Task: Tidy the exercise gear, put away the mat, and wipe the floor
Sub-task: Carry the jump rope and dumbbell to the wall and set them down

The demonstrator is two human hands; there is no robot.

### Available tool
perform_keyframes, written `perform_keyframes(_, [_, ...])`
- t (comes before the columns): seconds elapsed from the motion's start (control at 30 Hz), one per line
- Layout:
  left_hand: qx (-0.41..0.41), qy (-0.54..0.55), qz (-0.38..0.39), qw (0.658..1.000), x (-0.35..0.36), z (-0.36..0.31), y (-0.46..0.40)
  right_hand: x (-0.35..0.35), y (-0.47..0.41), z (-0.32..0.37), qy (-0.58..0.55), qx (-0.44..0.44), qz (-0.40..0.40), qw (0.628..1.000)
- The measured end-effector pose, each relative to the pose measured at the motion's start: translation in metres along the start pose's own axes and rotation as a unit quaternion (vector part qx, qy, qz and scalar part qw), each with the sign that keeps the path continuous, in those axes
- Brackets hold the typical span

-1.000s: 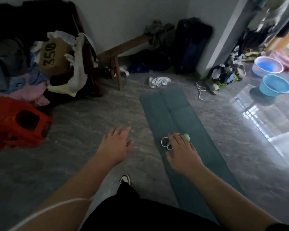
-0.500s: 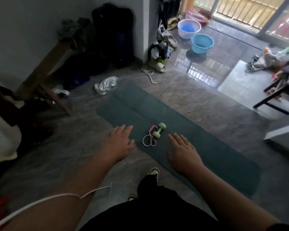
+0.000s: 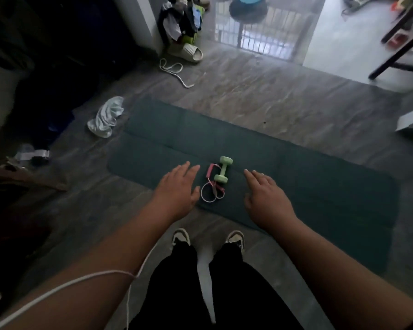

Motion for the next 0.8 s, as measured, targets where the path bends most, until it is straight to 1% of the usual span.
perform_keyframes(0.1, [0.009,0.003,0.009,1.0,0.055,0.009,-0.072,0.062,-0.057,-0.032,-0.007,0.024,0.007,1.0])
perform_keyframes(0.27, [0.034,-0.023,0.028,0.999,0.187,0.036,-0.193,0.194,-0.161,-0.087,-0.021,0.053,0.013,0.998])
perform_keyframes(0.4, [0.072,-0.056,0.035,0.995,0.297,0.06,-0.289,0.296,-0.254,-0.129,-0.011,0.057,0.017,0.998])
perform_keyframes(0.53, [0.125,-0.103,0.018,0.987,0.38,0.074,-0.373,0.378,-0.339,-0.166,0.01,0.047,0.016,0.999])
perform_keyframes(0.6, [0.137,-0.109,0.031,0.984,0.42,0.082,-0.41,0.41,-0.376,-0.189,0.002,0.047,0.009,0.999])
perform_keyframes(0.63, [0.127,-0.097,0.036,0.987,0.437,0.088,-0.426,0.422,-0.39,-0.2,-0.011,0.052,-0.003,0.999])
perform_keyframes(0.7, [0.081,-0.032,0.04,0.995,0.465,0.103,-0.451,0.442,-0.41,-0.223,-0.048,0.076,-0.033,0.995])
perform_keyframes(0.8, [0.003,0.085,0.062,0.994,0.492,0.121,-0.472,0.468,-0.424,-0.253,-0.159,0.163,-0.044,0.973])
Point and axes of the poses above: each hand's wrist, its own y-axis away from the middle knuckle, its own x-axis out of the palm, z = x × y, the point moved 9 cm from there along -y, towards the middle knuckle, and after that the axes turned 7 degrees about -x, right-handed, at the moved point
